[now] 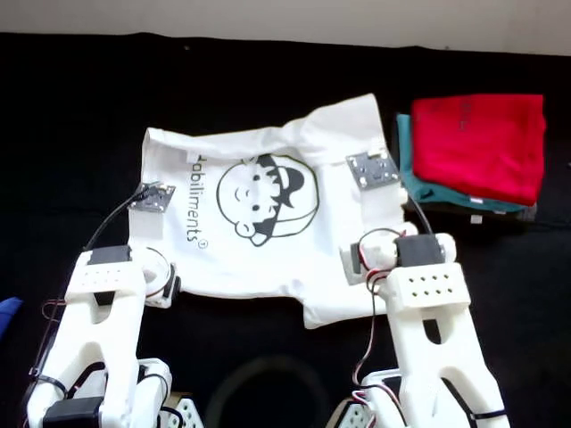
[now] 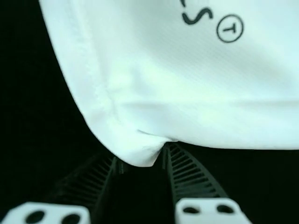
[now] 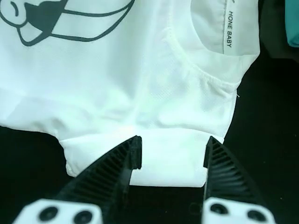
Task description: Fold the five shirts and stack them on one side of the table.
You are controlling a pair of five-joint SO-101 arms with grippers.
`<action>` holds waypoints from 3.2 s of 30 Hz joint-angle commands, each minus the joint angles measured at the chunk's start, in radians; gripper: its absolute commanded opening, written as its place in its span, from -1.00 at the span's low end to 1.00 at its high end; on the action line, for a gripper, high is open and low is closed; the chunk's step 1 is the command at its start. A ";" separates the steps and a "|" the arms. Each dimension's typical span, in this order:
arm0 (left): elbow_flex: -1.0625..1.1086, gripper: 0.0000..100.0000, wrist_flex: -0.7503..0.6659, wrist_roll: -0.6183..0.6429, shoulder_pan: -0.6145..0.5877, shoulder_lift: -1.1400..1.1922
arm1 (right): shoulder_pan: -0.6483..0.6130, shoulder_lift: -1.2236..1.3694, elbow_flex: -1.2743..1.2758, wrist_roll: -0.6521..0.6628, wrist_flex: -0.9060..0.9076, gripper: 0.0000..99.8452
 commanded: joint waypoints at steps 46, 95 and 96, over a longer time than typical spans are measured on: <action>-0.338 -0.98 0.293 -0.080 -0.111 -0.033 | 0.096 -0.107 0.116 0.086 -0.056 -0.56; -0.386 -0.98 0.287 -0.052 -0.104 -0.031 | 0.076 0.124 0.085 0.054 -0.194 -0.56; -0.386 -0.98 0.287 -0.052 -0.104 -0.031 | 0.071 0.130 0.097 0.054 -0.197 -0.56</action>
